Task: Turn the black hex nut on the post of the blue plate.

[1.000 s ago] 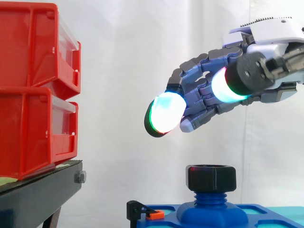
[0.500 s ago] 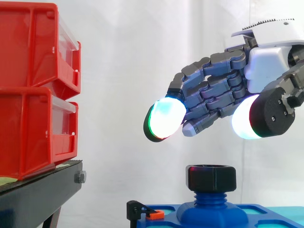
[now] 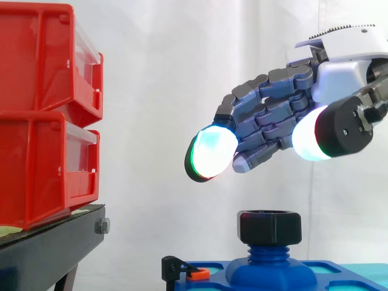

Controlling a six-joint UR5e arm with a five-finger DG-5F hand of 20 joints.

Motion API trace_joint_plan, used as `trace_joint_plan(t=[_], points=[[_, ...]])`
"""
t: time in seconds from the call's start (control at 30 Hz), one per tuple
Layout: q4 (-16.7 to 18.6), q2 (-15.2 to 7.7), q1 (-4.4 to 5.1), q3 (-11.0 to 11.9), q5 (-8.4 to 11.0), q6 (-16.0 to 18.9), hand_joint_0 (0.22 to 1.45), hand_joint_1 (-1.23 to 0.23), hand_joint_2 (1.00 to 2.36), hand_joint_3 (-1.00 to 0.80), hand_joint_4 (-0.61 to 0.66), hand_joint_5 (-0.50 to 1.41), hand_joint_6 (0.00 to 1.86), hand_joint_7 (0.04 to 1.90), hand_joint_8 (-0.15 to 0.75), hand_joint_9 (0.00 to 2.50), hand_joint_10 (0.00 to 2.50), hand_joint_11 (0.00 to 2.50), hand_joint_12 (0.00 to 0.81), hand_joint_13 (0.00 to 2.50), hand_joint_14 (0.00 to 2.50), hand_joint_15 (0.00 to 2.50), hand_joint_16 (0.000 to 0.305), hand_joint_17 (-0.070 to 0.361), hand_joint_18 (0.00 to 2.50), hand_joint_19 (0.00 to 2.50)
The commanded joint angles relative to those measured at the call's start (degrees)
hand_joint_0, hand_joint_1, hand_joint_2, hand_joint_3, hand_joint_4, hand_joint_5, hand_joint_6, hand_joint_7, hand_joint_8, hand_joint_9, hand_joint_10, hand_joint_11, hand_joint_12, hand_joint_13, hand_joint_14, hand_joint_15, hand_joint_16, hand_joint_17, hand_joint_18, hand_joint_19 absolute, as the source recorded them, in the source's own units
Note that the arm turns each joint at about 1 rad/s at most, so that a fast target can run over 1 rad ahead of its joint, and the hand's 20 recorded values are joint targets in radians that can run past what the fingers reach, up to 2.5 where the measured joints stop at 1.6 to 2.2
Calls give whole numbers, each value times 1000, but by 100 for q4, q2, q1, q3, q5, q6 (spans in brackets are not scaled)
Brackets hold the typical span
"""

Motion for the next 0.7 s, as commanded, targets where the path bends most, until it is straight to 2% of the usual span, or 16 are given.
trace_joint_plan(t=[0.0,0.27,0.67], points=[[-18,2,-22,-1,0,-41,365,-745,1000,-500,250,-261,502,723,288,86,0,0,414,123,0,16,60,136,219,294],[-36,-7,-66,-1,-26,-59,348,-470,1000,-500,243,-247,502,696,298,67,0,0,430,106,0,4,64,143,201,291],[87,-7,-75,-1,-9,-270,362,-398,1000,-500,250,-240,502,703,294,81,0,0,423,99,1,4,62,140,188,296]])
